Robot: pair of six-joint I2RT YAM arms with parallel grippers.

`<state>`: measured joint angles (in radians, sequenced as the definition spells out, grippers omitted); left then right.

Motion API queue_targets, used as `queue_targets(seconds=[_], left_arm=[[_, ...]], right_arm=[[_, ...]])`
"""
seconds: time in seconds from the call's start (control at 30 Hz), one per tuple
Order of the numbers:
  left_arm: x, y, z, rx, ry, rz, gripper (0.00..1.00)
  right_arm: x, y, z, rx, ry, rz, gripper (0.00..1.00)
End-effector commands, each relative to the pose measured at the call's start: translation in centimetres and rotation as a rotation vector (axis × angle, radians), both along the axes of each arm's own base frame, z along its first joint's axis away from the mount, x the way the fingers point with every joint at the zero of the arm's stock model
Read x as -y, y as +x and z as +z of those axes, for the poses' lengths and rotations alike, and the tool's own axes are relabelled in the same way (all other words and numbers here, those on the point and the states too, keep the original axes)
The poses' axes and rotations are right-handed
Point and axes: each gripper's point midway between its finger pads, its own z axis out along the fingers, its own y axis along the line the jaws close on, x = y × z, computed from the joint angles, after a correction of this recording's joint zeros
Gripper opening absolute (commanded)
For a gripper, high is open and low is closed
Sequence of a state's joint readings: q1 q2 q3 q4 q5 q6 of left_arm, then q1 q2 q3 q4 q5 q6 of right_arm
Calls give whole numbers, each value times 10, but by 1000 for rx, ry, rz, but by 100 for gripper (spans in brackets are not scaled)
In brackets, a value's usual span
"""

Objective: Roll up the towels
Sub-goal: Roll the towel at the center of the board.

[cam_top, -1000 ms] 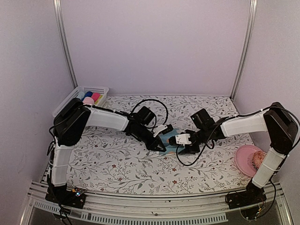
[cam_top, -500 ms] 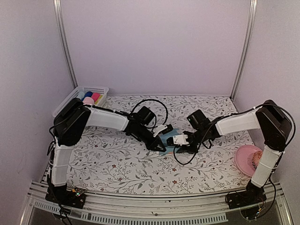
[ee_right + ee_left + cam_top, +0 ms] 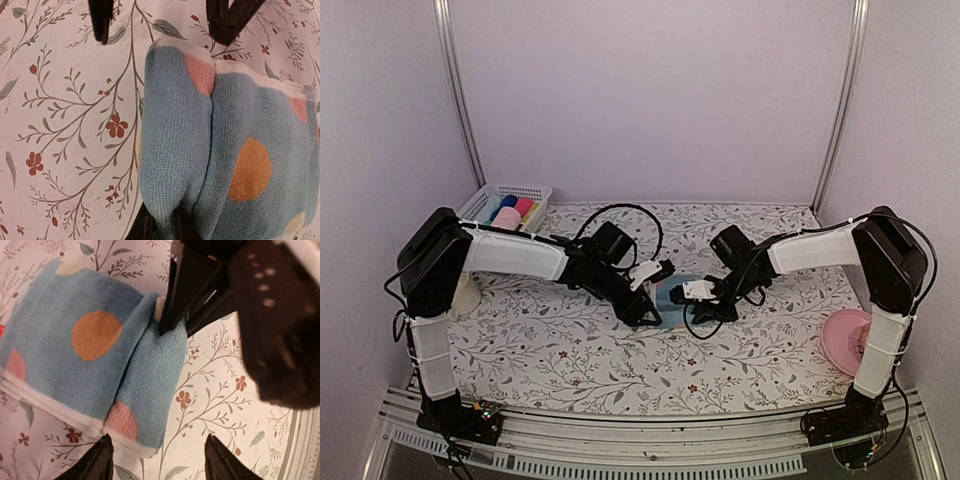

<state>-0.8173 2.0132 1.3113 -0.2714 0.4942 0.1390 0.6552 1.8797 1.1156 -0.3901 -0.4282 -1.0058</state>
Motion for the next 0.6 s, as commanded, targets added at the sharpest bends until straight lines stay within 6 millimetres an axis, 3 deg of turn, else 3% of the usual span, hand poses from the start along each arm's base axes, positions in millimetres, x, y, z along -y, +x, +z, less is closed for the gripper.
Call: queue_targets(seconds=[0.0,0.33,0.57], left_arm=[[-1,2,29,225,-15,0,63],[14,-36,30,560,-41,-142,65],[26,-55,23,731,-15,-220,66]], right_arm=[[9,-25,-10,-230,-19,5,5],[12,-37,-2,-592,-6,-9,6],[14,-43,-1,-699,-9,-3,6]])
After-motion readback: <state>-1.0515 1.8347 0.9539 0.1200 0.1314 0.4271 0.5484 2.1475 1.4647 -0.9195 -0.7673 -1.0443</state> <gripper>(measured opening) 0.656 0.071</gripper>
